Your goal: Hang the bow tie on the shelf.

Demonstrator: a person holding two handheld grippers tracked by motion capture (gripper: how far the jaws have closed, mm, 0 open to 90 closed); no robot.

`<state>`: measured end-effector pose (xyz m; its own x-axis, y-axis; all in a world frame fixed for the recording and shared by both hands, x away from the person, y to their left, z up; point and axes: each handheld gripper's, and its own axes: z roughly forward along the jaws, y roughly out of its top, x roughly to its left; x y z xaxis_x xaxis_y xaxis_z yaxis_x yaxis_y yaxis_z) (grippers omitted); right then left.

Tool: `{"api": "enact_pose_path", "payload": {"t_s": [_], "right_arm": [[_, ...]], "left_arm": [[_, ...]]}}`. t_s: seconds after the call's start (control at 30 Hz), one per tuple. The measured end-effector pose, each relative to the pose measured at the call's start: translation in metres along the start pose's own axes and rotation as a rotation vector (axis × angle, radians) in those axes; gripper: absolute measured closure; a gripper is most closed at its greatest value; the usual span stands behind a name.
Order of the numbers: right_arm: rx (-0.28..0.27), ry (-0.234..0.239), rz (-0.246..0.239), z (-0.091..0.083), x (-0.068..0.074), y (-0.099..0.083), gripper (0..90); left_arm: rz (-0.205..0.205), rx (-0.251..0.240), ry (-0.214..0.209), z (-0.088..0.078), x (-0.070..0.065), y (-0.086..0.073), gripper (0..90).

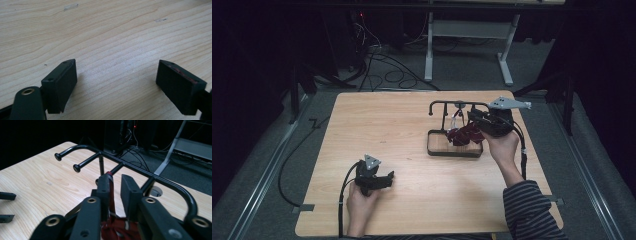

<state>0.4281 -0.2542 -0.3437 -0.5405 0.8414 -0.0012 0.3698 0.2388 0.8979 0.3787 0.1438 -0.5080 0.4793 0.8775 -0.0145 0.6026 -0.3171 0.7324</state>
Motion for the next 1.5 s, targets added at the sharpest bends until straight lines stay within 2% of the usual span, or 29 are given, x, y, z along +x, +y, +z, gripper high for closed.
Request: {"api": "enact_pose_path", "payload": {"t_s": [0.4, 0.7, 0.93, 1.5], "right_arm": [[-0.010, -0.019, 0.004, -0.017, -0.004, -0.009, 71.6], [-0.007, -0.015, 0.031, -0.025, -0.010, -0.017, 68.3], [-0.002, -0.008, 0.016, -0.031, -0.011, -0.020, 66.3], [-0.012, -0.024, 0.034, -0.045, -0.018, -0.031, 65.2]], "left_arm": [[0.000, 0.001, -0.001, 0.000, 0.000, 0.000, 17.5], [0.000, 0.001, -0.001, 0.000, 0.000, 0.000, 17.5], [0.000, 0.001, -0.001, 0.000, 0.000, 0.000, 17.5], [0.000, 0.001, -0.001, 0.000, 0.000, 0.000, 17.5]]}}
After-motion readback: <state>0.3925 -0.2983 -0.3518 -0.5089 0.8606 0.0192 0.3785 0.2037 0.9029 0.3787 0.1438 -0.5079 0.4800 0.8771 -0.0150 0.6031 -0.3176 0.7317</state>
